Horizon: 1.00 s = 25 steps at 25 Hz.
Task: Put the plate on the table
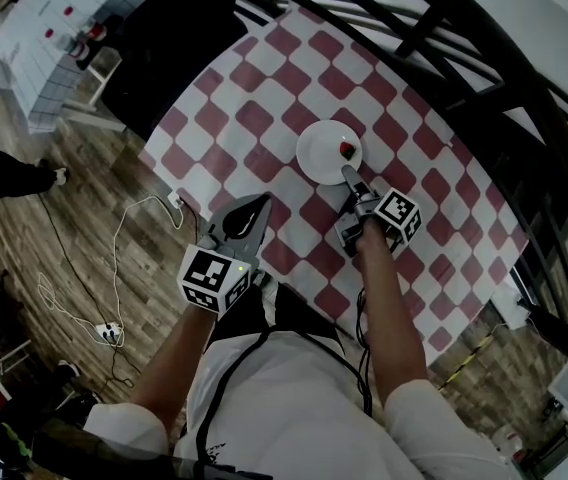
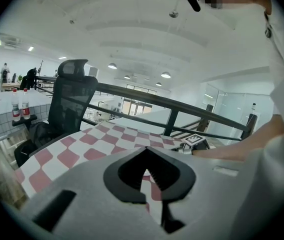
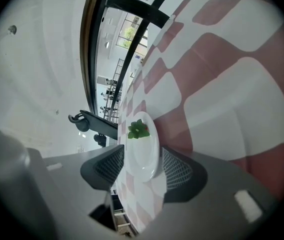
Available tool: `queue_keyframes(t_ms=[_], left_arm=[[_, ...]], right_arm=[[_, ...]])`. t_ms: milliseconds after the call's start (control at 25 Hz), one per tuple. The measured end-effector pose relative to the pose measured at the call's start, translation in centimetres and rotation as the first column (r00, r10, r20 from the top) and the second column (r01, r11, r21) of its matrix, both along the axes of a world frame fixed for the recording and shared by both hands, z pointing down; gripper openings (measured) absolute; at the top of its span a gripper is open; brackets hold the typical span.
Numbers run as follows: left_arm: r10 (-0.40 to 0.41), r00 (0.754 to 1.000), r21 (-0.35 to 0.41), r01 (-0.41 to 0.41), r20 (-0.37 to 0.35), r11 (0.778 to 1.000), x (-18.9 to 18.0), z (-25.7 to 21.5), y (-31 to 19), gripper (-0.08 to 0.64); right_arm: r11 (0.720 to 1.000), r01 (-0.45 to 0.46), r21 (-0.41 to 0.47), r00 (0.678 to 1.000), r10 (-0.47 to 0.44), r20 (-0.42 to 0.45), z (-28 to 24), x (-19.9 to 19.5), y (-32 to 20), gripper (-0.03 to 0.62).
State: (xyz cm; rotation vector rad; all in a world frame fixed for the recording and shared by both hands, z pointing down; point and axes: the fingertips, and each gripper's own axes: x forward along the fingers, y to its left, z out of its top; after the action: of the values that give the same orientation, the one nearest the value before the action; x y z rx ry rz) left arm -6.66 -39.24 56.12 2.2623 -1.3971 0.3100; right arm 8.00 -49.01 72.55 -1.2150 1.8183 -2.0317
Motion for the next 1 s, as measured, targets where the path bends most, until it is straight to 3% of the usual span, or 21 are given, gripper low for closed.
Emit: queue_keyframes(t_ms=[240,720,1000], left_arm=[[0.009,1.000,0.018,-0.010,0.011,1.000,-0.3,-1.1,1.0,0.002],[0.048,0.999,0.073,-0.049,0.009,0.996,-0.9,-4.4,3.8,0.002],[0.077,0.997,0.103,-0.077,-0.003,0.992,-1.4,-6.1,5.4,0.002]], right_arm=[[1.000,-0.009,0.000,1.000,0.009,-0.015,-0.3,0.6,1.2,0.221],[0.988,-0.087,0.127,0.996,0.089,-0.012,-5.5,2.4,4.8,0.006],[0.975,-0.084,0.208,0.996,0.085,0.003,-9.3,2.0,8.0,0.006]])
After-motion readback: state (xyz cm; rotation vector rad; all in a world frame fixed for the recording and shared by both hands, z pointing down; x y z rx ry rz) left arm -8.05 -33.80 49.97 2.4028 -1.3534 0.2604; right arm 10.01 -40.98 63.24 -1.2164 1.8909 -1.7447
